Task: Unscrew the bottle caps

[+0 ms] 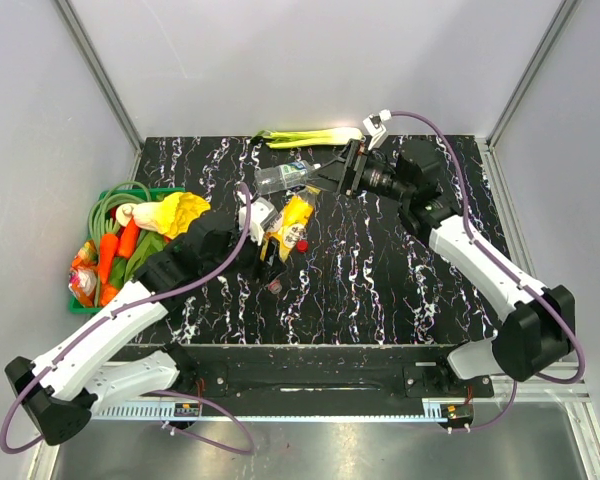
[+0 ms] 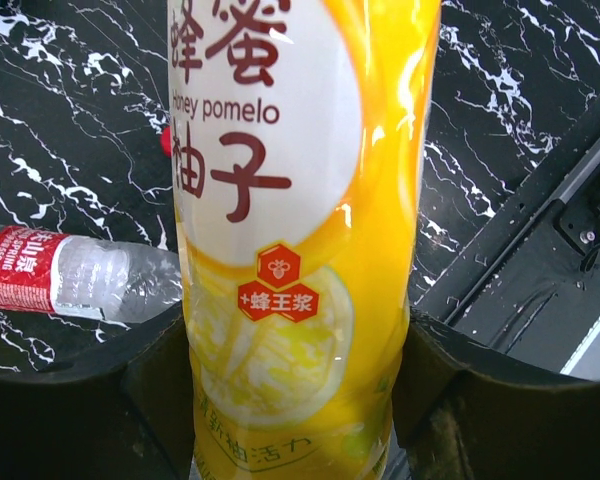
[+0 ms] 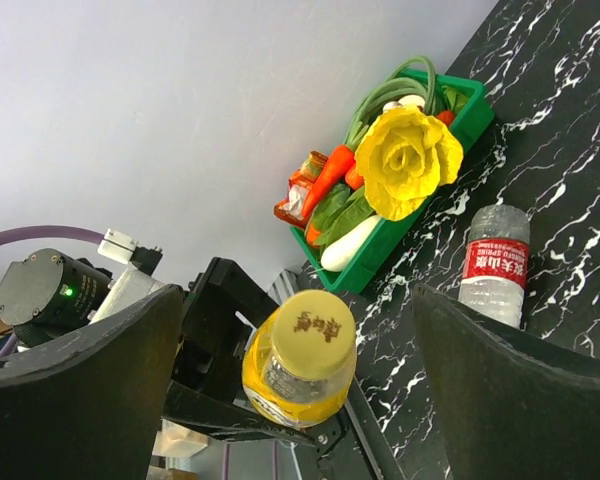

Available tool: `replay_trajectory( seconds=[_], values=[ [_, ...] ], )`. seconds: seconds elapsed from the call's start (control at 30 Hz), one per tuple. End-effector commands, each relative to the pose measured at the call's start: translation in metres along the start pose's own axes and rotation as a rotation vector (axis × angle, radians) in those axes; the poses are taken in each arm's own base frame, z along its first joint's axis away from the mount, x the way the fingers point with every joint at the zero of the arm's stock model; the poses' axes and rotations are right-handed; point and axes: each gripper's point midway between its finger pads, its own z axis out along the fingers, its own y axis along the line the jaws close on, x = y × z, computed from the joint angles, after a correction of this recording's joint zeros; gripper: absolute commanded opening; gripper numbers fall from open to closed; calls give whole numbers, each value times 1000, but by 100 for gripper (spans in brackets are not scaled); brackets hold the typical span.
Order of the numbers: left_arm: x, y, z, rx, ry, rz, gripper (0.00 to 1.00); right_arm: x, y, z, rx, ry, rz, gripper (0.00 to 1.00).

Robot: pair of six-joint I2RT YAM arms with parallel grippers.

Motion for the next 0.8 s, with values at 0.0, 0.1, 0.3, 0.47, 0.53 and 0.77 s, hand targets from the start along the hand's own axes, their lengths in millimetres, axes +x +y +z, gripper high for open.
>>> replay_trajectory(
  seconds=[0.0,0.1,0.3,0.47,0.53,0.77],
  values=[
    [-30,0,-9,-28,-93,21,46,-7,8,2,-53,-39,25,98],
    [-31,-2,-8,-22,-88,21,46,-5,10,3,-71,-38,42,94],
    [-27,-5,-2,-12,-66,27,46,-7,12,3,-104,-71,78,85],
    [-26,-3,2,-35,-57,12,45,-6,10,6,-113,-64,100,78],
    [-25,-4,4,-32,-50,12,45,-7,10,6,-113,-66,103,76],
    [-22,-5,9,-36,-34,16,45,-4,7,8,-109,-57,121,57]
  ],
)
